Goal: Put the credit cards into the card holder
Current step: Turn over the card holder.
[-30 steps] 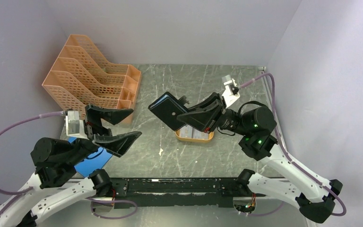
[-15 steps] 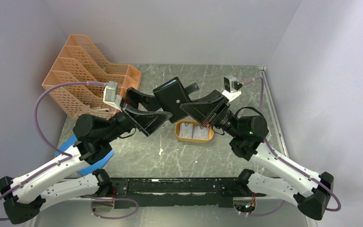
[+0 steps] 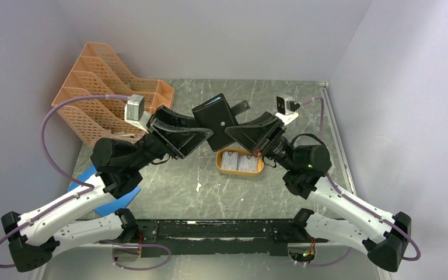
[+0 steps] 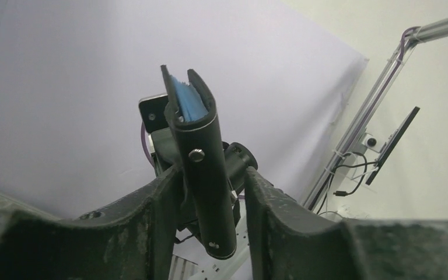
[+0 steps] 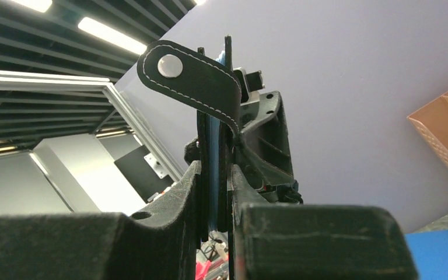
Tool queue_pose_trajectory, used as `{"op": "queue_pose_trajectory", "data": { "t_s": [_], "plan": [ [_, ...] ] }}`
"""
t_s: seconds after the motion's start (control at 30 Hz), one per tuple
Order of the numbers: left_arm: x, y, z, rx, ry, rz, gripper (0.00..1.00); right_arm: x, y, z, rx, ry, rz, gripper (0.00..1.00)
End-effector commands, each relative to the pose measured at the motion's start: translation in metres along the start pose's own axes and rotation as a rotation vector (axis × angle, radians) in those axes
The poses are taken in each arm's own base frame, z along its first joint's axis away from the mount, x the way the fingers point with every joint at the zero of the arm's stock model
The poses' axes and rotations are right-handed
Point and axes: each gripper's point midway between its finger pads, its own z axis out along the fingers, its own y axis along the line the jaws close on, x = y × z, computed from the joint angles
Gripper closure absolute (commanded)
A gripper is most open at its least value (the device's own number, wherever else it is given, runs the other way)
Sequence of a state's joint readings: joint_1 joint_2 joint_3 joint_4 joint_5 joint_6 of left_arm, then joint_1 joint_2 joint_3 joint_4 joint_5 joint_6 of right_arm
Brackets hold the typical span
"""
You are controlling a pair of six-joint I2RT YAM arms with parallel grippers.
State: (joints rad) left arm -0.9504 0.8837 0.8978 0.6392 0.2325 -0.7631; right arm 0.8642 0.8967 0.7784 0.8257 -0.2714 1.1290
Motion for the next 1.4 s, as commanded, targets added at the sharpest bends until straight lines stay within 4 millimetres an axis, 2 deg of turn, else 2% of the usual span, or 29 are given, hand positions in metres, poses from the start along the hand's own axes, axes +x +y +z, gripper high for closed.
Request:
{"op": "queue_pose_trajectory", "data": {
  "t_s": [0.0,0.07,0.17,0.27,0.33,0.47,0.6,0.67,0.7,0.73,0.8,0.83,0.97,1.07,1.13,1.23,1.37],
  "plan": [
    [-0.012,-0.021,0.006,0.083,-0.017,0.024,0.57,-0.008,0.012,0.002,-0.047,-0.037,0.013,1.0],
    [-0.01,-0.021,0.007,0.085,-0.012,0.021,0.53,-0.007,0.01,0.002,-0.042,-0.033,0.019,1.0],
    [-0.007,-0.019,0.008,0.081,0.006,0.022,0.38,-0.007,0.009,0.002,-0.036,-0.033,0.021,1.0],
    [-0.002,-0.015,0.009,0.069,0.029,0.029,0.37,-0.008,0.009,0.003,-0.031,-0.036,0.018,1.0],
    [0.001,-0.011,0.01,0.056,0.046,0.034,0.46,-0.008,0.009,0.003,-0.03,-0.035,0.017,1.0],
    [0.008,-0.008,0.012,0.053,0.075,0.037,0.72,-0.006,0.006,0.004,-0.026,-0.03,0.023,1.0],
    [0.007,-0.006,0.012,0.041,0.072,0.044,0.93,-0.005,0.005,0.004,-0.021,-0.024,0.021,1.0],
    [0.005,-0.002,0.01,0.01,0.063,0.048,0.95,-0.004,0.006,0.005,-0.018,-0.01,0.005,1.0],
    [0.003,0.001,0.009,-0.013,0.057,0.05,0.95,-0.002,0.008,0.005,-0.017,0.015,-0.012,0.95],
    [0.001,0.004,0.008,-0.039,0.048,0.05,0.95,-0.001,0.011,0.005,-0.011,0.035,-0.035,0.82],
    [-0.004,0.009,0.003,-0.097,0.047,0.045,0.95,0.005,0.003,0.002,0.063,0.097,-0.108,0.54],
    [-0.006,0.011,0.001,-0.125,0.05,0.05,0.95,0.004,0.001,-0.001,0.1,0.113,-0.147,0.44],
    [-0.008,0.02,-0.01,-0.232,0.102,0.078,0.95,-0.01,-0.01,-0.022,0.273,0.146,-0.338,0.15],
    [-0.011,0.02,-0.021,-0.271,0.117,0.091,0.95,-0.023,-0.021,-0.04,0.408,0.156,-0.46,0.05],
    [-0.009,0.018,-0.027,-0.274,0.131,0.09,0.95,-0.032,-0.024,-0.047,0.47,0.157,-0.513,0.02],
    [0.0,0.012,-0.032,-0.245,0.174,0.069,0.95,-0.04,-0.021,-0.048,0.491,0.158,-0.551,0.01],
    [0.012,0.007,-0.032,-0.207,0.212,0.013,0.95,-0.039,-0.015,-0.04,0.461,0.181,-0.57,0.03]
  ]
}}
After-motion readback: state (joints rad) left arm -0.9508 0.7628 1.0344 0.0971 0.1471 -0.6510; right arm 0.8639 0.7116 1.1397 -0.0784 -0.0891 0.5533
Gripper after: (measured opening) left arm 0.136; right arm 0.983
